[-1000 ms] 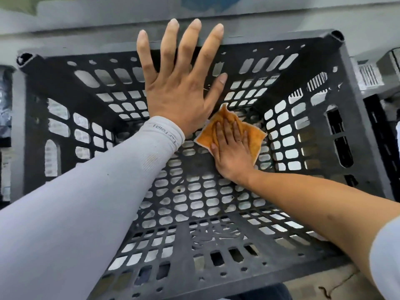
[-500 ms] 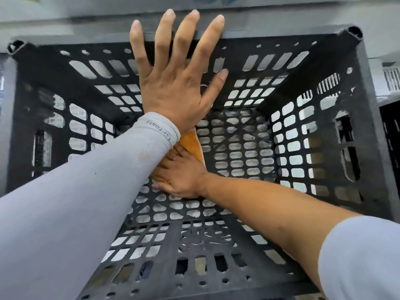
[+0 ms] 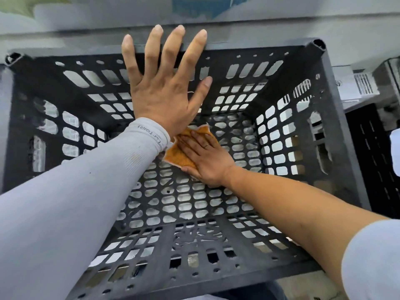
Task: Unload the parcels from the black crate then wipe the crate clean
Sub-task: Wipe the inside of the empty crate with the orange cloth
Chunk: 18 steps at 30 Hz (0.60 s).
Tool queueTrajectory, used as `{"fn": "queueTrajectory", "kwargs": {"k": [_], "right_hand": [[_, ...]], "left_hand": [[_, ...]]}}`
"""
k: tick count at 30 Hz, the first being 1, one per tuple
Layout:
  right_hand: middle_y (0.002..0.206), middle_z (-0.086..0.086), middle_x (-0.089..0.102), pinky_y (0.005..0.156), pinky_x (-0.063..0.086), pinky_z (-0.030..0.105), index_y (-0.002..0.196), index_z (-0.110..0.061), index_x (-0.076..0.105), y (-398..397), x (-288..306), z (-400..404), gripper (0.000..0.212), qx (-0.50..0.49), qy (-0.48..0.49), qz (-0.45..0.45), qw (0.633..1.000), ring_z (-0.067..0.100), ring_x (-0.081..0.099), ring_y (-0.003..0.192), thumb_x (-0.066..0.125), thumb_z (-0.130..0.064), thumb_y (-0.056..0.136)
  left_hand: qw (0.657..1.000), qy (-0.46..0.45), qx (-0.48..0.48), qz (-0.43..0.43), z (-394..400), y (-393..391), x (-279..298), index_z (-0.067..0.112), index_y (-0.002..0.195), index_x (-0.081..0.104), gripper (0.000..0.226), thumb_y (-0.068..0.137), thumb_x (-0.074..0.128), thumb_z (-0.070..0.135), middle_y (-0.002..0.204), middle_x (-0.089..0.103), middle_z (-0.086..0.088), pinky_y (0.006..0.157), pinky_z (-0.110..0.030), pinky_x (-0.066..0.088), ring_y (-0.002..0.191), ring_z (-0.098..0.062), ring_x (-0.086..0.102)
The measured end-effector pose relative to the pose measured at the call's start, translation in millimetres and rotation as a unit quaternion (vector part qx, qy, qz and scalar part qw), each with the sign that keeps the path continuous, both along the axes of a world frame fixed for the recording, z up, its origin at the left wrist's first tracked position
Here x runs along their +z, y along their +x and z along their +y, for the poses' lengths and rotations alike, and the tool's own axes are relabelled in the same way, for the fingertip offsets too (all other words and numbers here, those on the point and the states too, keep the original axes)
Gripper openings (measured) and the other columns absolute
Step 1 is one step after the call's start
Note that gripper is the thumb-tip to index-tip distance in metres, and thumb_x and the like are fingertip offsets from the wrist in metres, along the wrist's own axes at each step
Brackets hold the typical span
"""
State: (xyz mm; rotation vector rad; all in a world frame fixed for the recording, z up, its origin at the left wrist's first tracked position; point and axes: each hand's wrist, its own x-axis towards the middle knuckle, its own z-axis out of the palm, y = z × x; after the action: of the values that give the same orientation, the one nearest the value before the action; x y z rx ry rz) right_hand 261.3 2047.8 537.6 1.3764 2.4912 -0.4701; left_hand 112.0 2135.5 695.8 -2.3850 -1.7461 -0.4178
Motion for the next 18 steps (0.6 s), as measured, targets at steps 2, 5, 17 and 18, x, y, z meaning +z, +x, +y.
{"fn": "queueTrajectory", "kwargs": {"k": [2, 5, 17, 18], "right_hand": [[0.173, -0.001, -0.003, 0.128, -0.004, 0.047, 0.165, -0.023, 0.000, 9, 2, -2, 0.077, -0.032, 0.002, -0.010, 0.999, 0.021, -0.014, 0.158, 0.008, -0.068, 0.103], [0.173, -0.002, -0.002, 0.129, 0.000, 0.047, 0.165, -0.023, 0.003, 22, 7, -3, 0.070, -0.045, -0.010, -0.015, 0.999, 0.021, -0.011, 0.158, 0.009, -0.060, 0.106], [0.149, 0.020, 0.045, 0.102, 0.043, 0.041, 0.151, -0.010, 0.041, 8, 79, 14, 0.055, -0.477, -0.148, 0.131, 0.856, 0.037, 0.056, 0.128, 0.016, -0.040, 0.112], [0.131, 0.019, 0.057, 0.093, 0.044, 0.038, 0.139, -0.009, 0.051, 3, 91, 21, 0.052, -0.596, -0.168, 0.209, 0.757, 0.036, 0.061, 0.119, 0.018, -0.040, 0.113]], "left_hand": [[1.000, -0.004, -0.004, -0.007, 0, -1, 1, 0.038, 0.163, 0.014, 0.068, 0.103, 0.022, 0.067, 0.168, 0.026, -0.002, 0.122, -0.064, 0.001, 0.156, -0.034, 0.018], [1.000, -0.005, -0.014, -0.017, -1, -2, 1, 0.037, 0.163, 0.014, 0.067, 0.103, 0.023, 0.066, 0.168, 0.025, -0.002, 0.122, -0.064, 0.001, 0.156, -0.034, 0.017], [0.998, -0.025, -0.040, -0.045, -5, -5, 7, 0.038, 0.163, 0.013, 0.066, 0.104, 0.024, 0.065, 0.167, 0.024, -0.001, 0.124, -0.063, 0.000, 0.156, -0.032, 0.016], [0.998, -0.025, -0.041, -0.044, -4, -6, 7, 0.038, 0.163, 0.013, 0.066, 0.104, 0.023, 0.065, 0.167, 0.025, -0.001, 0.124, -0.063, 0.000, 0.156, -0.032, 0.016]]}}
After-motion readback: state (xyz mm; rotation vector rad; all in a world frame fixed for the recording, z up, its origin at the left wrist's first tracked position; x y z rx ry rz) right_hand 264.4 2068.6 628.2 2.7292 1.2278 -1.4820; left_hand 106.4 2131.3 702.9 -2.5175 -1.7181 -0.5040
